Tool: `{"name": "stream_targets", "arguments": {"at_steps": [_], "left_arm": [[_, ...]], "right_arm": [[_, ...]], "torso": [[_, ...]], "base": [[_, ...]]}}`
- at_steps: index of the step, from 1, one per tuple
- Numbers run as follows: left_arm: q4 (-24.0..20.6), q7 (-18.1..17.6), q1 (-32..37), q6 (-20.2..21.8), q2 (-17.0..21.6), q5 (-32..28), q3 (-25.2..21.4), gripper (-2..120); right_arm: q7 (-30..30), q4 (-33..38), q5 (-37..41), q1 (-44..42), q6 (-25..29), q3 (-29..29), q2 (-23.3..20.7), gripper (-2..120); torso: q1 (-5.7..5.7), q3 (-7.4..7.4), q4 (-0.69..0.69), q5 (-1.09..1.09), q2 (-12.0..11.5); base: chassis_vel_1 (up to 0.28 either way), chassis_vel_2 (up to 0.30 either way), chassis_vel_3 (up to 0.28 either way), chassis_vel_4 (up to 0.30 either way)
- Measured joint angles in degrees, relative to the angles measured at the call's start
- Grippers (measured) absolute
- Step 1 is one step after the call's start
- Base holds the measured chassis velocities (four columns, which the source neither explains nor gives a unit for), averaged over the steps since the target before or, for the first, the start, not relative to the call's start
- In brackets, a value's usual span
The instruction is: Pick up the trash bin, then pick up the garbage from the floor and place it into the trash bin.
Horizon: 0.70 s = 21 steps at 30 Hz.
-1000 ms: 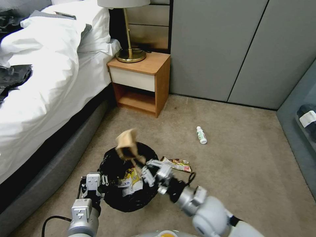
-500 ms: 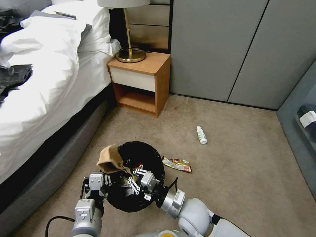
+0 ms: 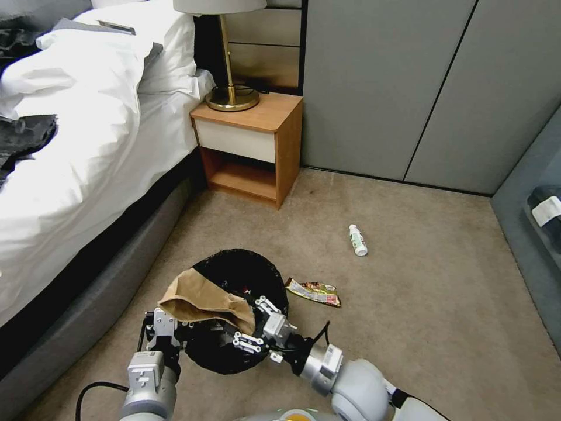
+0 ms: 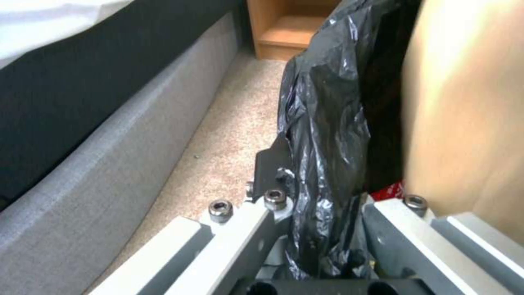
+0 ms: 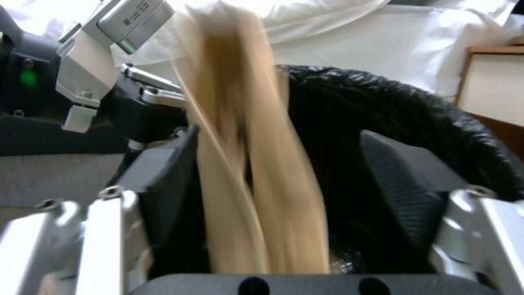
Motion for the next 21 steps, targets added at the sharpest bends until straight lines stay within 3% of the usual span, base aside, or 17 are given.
{"name": "stream_targets", "arguments": {"at_steps": [6,21], "left_arm": [[0.0,0.0,0.0,0.1,0.2,0.0,0.0,1],[-0.1,0.0,0.9,0.1,0.3,0.3,0.5,1]], "right_arm": [[-0.2,1.4,-0.1,-1.5,0.6,2.6,-1.6,99],[-0.3,3.9,0.1,-1.8,1.4,5.3,-2.6,100]], "torso": [[0.0,0.0,0.0,0.0,0.0],[0.0,0.0,0.0,0.0,0.0]], "base": [[0.0,0.0,0.0,0.0],[0.0,0.0,0.0,0.0]]}}
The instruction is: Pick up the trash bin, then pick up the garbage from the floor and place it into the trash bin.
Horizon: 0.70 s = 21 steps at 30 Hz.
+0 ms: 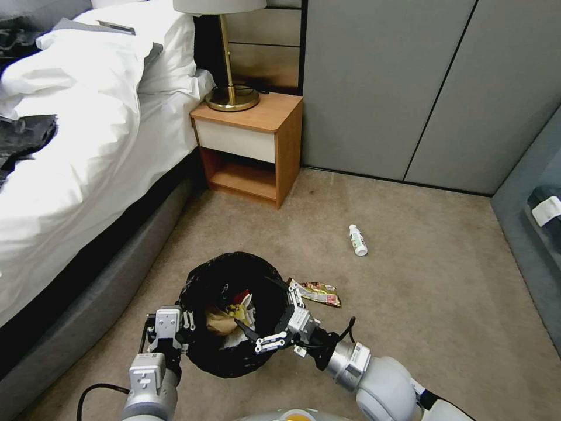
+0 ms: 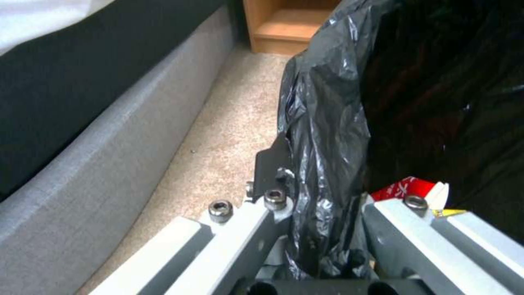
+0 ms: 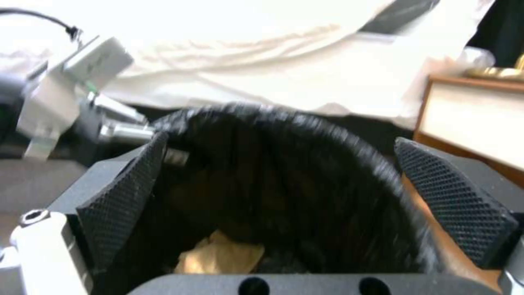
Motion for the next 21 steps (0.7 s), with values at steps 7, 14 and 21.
{"name": "stream_targets", "arguments": {"at_steps": [7,14,21], "left_arm": [[0.8,0.0,-0.2,0.0,0.5,-0.1,-0.5,1],[1.7,0.0,-0.8,0.0,0.9,-0.3,-0.6,1],[2.3,0.0,-1.4,0.0,1.5,-1.3,-1.3,1]], "right_arm": [[3.9,8.4,0.3,-0.1,0.2,5.2,0.5,100],[9.7,15.9,-1.3,-6.4,0.5,15.4,4.2,100],[16.3,18.8,-3.0,-19.9,5.0,29.3,10.1,100]], "torso": [[0.0,0.01,0.02,-0.02,0.0],[0.0,0.01,-0.01,-0.01,0.0],[0.0,0.0,0.0,-0.01,0.0]], "base": [[0.0,0.0,0.0,0.0],[0.0,0.0,0.0,0.0],[0.0,0.0,0.0,0.0]]}}
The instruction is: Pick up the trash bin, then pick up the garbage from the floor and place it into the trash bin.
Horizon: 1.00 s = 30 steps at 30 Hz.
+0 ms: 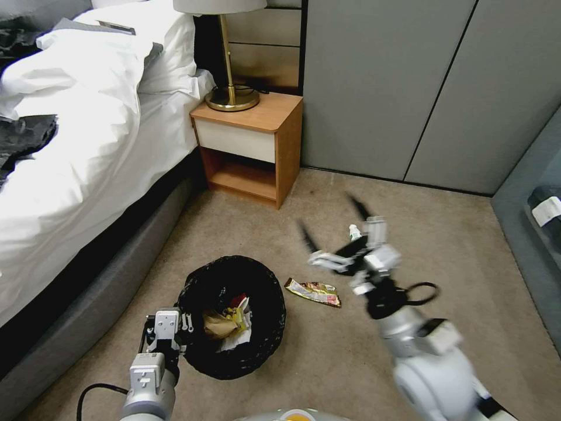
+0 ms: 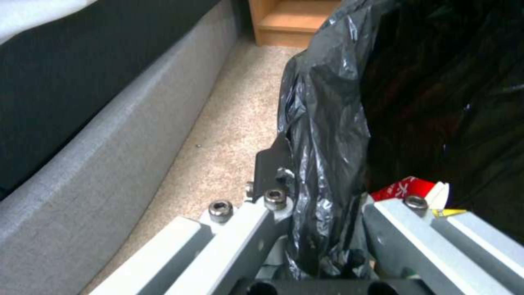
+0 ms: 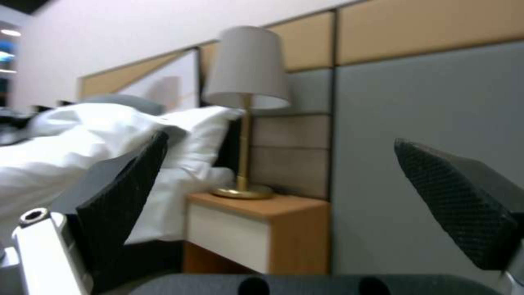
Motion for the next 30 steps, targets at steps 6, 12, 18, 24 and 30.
{"name": "stream_targets", "arguments": {"at_steps": [6,12,18,24,30], "left_arm": [[-0.4,0.0,-0.2,0.0,-0.6,-0.1,0.1,1],[-1.2,0.0,-0.2,0.1,-0.6,-0.2,0.0,1],[-1.2,0.0,-0.3,0.2,-0.8,-0.1,0.4,1],[-1.2,0.0,-0.3,0.2,-1.0,-0.1,0.6,1],[-1.2,0.0,-0.3,0.2,-1.0,0.0,0.4,1]], "right_arm": [[0.5,-3.8,-2.6,-7.4,5.2,0.7,5.1,100],[1.3,-7.6,-1.4,-10.6,7.0,-1.6,7.7,100],[1.6,-7.7,-1.9,-10.2,5.9,-1.4,7.8,100],[1.5,-7.6,-2.5,-9.3,5.3,-1.5,7.6,100],[1.5,-7.6,-2.5,-8.4,4.8,-1.6,7.4,100]], "torso": [[0.0,0.0,-0.02,-0.01,0.0],[0.0,0.0,-0.02,-0.01,0.0],[0.0,0.0,0.0,-0.01,0.0],[0.0,0.0,0.0,0.0,0.0],[0.0,-0.01,0.0,0.0,0.0]], "base": [[0.0,0.0,0.0,0.0],[0.0,0.0,0.0,0.0],[0.0,0.0,0.0,0.0],[0.0,0.0,0.0,0.0],[-0.048,0.044,0.044,-0.032]]}}
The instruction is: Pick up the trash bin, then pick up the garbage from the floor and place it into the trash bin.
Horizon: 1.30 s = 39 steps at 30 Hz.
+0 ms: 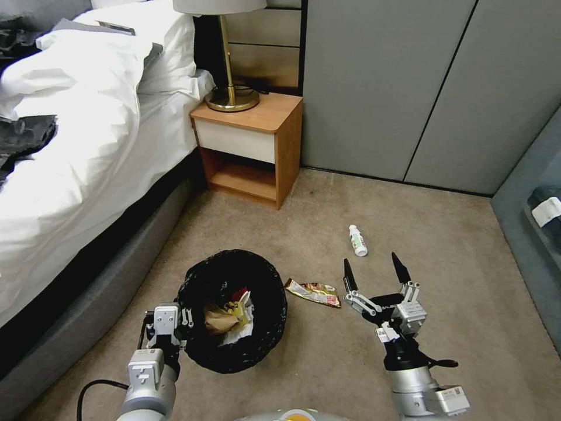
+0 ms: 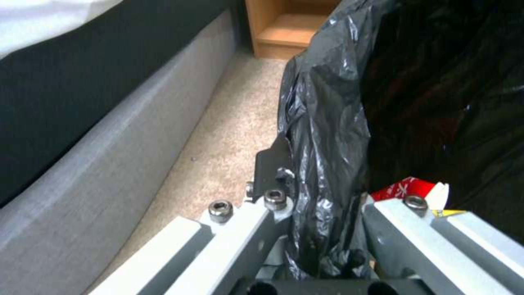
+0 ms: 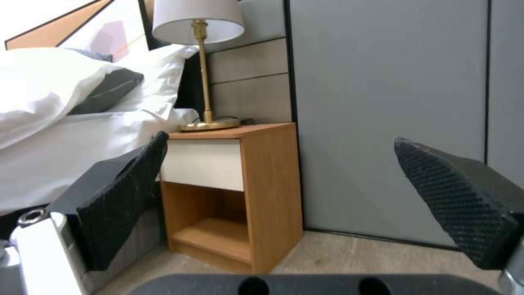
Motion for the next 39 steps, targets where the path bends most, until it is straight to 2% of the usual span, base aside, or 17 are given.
{"name": "stream_targets", "arguments": {"at_steps": [14,25,28,30,31,32,33,34,39], "left_arm": [[0.0,0.0,-0.2,0.1,0.1,-0.1,-0.2,1],[0.2,0.0,-0.3,0.2,0.3,-0.1,-0.3,1],[0.2,0.0,-0.2,0.2,0.4,-0.1,-0.4,1],[0.2,0.0,-0.2,0.2,0.4,-0.2,-0.4,1],[0.2,0.0,-0.2,0.2,0.4,-0.2,-0.4,1],[0.2,0.0,-0.1,0.2,0.4,-0.2,-0.3,1],[0.2,0.0,-0.1,0.2,0.4,-0.2,-0.3,1],[0.2,-0.1,0.1,0.2,0.5,-0.2,-0.3,1],[-0.1,-0.1,0.4,0.1,0.7,-0.1,-0.5,1]], "right_arm": [[-1.1,0.0,0.2,2.5,-0.5,1.2,-0.9,100],[-3.0,-2.4,-2.4,5.4,0.4,3.5,-2.7,100],[-5.3,-3.5,-2.8,6.1,-0.5,4.4,-4.5,100],[-10.1,-5.4,-3.3,7.4,-1.9,5.1,-7.9,100],[-10.1,-5.4,-3.3,7.4,-1.9,5.1,-7.9,100],[-14.2,-6.8,-3.2,8.3,-2.5,5.1,-10.2,100],[-15.7,-7.5,-3.2,8.7,-2.9,5.0,-11.3,100],[-19.6,-9.7,-3.7,10.2,-4.1,3.8,-14.4,100],[-24.9,-14.6,-5.5,14.1,-6.4,-0.7,-18.6,100]], "torso": [[0.01,0.01,0.0,0.0,0.0],[0.0,0.0,-0.01,0.0,0.0],[0.0,0.0,-0.01,0.01,0.0],[0.0,0.0,-0.01,0.01,0.0],[0.0,0.0,-0.01,0.01,0.0],[0.0,0.01,0.0,0.01,0.0],[0.0,0.01,-0.01,0.01,0.0],[0.0,0.01,0.0,0.01,0.0],[0.0,0.01,0.0,0.01,0.0]], "base": [[-0.161,0.165,0.169,-0.174],[-0.037,0.035,0.024,-0.033],[0.0,0.0,0.0,0.0],[0.0,0.0,0.0,0.0],[0.0,0.0,0.0,0.0],[0.0,0.0,0.0,0.0],[0.0,0.0,0.0,0.0],[0.0,0.0,0.0,0.0],[0.0,0.0,0.0,0.0]]}}
